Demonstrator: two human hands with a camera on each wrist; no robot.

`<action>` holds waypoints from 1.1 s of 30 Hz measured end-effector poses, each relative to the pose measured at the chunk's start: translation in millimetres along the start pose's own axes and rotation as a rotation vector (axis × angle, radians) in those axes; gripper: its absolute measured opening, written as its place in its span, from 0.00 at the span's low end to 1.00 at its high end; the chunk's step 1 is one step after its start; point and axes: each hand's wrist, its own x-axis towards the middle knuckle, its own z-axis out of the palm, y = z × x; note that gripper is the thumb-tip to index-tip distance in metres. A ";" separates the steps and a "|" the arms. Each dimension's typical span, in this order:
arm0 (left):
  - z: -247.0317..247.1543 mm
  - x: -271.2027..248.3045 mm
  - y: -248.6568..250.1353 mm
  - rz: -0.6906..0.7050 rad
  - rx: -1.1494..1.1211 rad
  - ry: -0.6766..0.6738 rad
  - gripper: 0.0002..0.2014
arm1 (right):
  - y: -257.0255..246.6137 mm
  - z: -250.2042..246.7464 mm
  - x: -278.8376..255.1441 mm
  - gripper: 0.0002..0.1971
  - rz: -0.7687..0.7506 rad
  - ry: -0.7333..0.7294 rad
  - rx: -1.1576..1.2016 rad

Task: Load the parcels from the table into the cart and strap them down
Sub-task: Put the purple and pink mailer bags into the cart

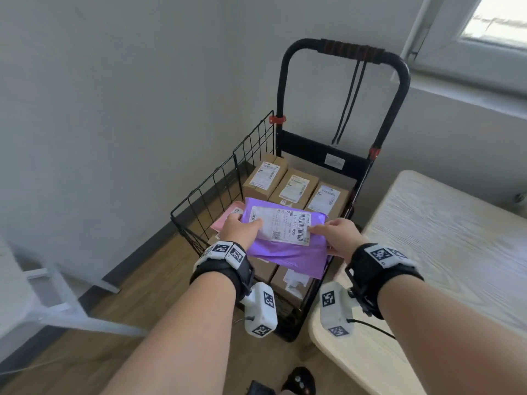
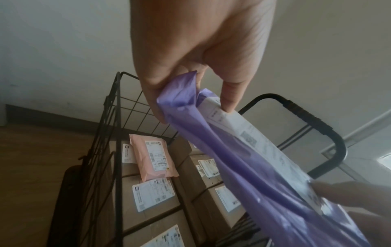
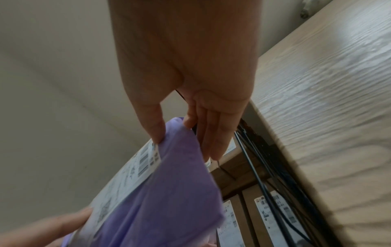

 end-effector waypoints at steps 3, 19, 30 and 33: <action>-0.9 23.4 7.3 0.008 -0.019 -0.015 0.17 | -13.6 3.4 14.4 0.09 0.003 0.000 -0.011; 65.7 155.7 5.5 0.002 0.396 -0.202 0.13 | 0.2 22.0 117.6 0.09 0.297 0.114 0.008; 107.9 231.0 -59.9 -0.104 0.639 -0.492 0.14 | 37.2 71.0 184.5 0.09 0.550 0.119 -0.175; 117.6 248.1 -72.9 -0.108 0.646 -0.539 0.07 | 51.4 78.1 200.8 0.10 0.601 0.147 -0.144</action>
